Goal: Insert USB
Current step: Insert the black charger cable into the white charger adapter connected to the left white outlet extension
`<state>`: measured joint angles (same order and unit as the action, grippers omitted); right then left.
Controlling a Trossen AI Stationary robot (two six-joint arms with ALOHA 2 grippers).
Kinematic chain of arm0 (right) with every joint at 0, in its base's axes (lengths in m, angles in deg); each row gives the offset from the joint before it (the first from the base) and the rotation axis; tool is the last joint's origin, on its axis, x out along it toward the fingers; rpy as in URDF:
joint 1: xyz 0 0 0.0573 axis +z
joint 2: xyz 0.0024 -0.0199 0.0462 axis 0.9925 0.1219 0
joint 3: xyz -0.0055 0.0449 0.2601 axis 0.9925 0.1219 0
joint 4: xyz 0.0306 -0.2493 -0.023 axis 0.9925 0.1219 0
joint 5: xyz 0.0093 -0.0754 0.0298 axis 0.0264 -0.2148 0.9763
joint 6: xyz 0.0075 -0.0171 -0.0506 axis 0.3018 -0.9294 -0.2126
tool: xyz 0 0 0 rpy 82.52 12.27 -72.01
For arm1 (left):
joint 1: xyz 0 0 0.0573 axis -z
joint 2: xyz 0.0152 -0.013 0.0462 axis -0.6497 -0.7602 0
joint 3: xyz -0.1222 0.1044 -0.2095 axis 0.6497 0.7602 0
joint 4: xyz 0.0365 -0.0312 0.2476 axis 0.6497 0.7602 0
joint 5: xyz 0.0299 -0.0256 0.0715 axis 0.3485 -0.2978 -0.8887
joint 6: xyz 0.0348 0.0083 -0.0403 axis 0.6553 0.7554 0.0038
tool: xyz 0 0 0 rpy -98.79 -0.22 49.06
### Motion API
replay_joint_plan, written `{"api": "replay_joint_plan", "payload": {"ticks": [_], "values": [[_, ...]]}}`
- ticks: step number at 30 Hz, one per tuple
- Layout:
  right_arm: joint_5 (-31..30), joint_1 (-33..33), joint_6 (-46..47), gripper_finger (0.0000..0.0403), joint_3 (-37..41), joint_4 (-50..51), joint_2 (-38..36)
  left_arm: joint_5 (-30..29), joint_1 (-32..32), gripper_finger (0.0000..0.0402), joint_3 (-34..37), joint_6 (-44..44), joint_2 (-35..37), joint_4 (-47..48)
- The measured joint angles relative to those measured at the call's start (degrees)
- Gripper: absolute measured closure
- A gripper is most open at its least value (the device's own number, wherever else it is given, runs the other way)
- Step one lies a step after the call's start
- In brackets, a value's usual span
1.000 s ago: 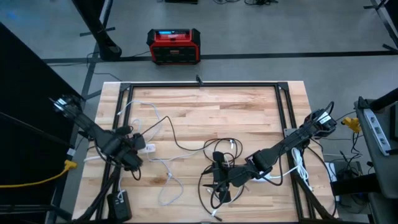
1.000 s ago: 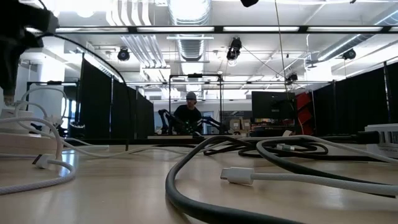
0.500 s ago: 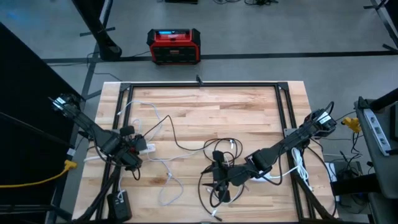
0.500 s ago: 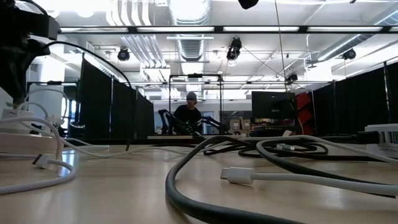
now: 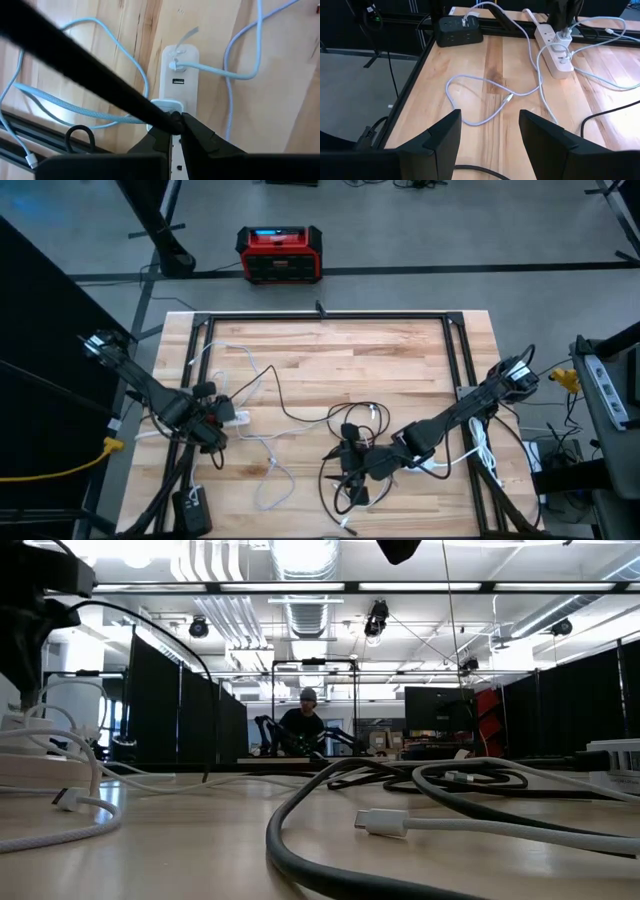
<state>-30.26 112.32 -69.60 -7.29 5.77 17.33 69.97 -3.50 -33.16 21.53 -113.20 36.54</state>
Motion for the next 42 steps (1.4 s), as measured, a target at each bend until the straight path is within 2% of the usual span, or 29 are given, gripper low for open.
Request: {"api": "replay_joint_plan", "payload": {"ticks": [9,28,42], "values": [[0.0,0.0,0.4,0.0217,0.0,0.0,0.2,-0.4,0.1,0.0390,3.0,0.3,1.2,-1.0],[0.0,-0.1,1.4,0.0217,0.0,-0.4,0.2,1.5,0.0,0.0390,3.1,3.4,6.3,-3.3],[0.0,-0.2,2.4,0.0217,0.0,-0.4,0.2,0.8,0.0,0.0390,6.1,5.1,8.0,-3.2]]}}
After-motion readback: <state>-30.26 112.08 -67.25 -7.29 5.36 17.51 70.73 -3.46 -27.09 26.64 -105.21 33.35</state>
